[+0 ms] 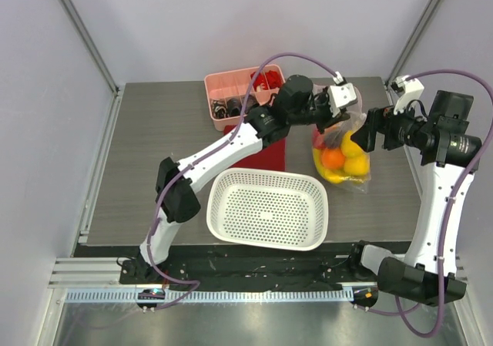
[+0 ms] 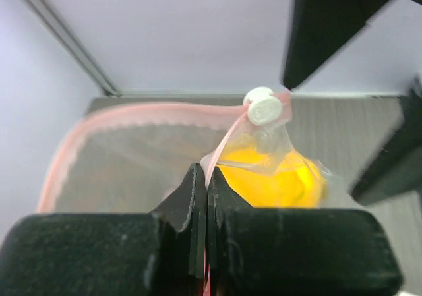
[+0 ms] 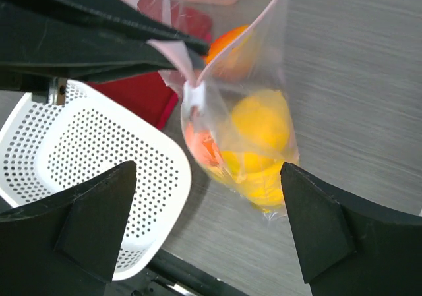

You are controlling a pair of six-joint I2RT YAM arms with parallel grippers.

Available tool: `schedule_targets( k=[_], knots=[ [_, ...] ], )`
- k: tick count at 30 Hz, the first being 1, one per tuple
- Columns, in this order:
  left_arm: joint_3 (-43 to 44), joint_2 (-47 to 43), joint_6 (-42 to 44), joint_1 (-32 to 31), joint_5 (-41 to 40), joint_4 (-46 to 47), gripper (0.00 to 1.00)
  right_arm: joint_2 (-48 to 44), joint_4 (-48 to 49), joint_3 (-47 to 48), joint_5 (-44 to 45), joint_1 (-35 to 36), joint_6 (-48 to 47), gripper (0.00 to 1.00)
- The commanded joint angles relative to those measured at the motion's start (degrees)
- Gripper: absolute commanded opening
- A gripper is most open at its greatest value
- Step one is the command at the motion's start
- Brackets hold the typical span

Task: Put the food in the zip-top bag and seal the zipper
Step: Pick up the zipper food storage bag at the center of the board, then place the zipper food storage bag in the bin.

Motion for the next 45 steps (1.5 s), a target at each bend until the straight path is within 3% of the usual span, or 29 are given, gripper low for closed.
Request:
schedule_targets(
  k=[1,5,7,14,22,34,37,41,45],
  knots=[
    [7.10,2.95,2.85,0.20,-6.45,10.44,0.00,-1.71,4.99,2.84,2.89,-0.15,2.74,0.96],
    [17.72,5.59,6.53,1.26,-8.30,10.55,0.00,-2.24,5.70,5.13,2.55,-0.07,3.79,0.96],
    [18.28,4.29,9.08,1.26,-7.95,10.19,0.00,-2.50,5.61,6.35,1.67,-0.15,4.76,0.96],
    [5.02,-10.47,17.70,1.26,-6.98,9.58,0.00,-4.52,6.92,7.07,-4.82,-0.15,7.40,0.96],
    [0.97,-20.75,20.70,1.26,-10.49,0.72,0.00,-9.35,15.62,-0.13,-12.74,-0.07,10.12,0.95],
    [-24.60,-38.42,12.97,0.91,-17.95,-6.25,0.00,-16.92,23.88,-10.50,-26.54,-0.15,10.54,1.00],
    [-34.51,-42.90,10.77,0.82,-19.98,-5.99,0.00,-12.80,21.09,-11.57,-26.20,-0.07,13.02,0.97],
    [-39.73,-45.02,7.95,0.56,-20.86,-6.16,0.00,-4.45,11.35,-9.99,-24.71,2.47,9.52,0.89],
    [-40.00,-43.45,4.71,0.38,-21.84,-7.65,0.00,-3.03,15.26,-13.66,-21.28,7.84,10.03,0.83]
  ],
)
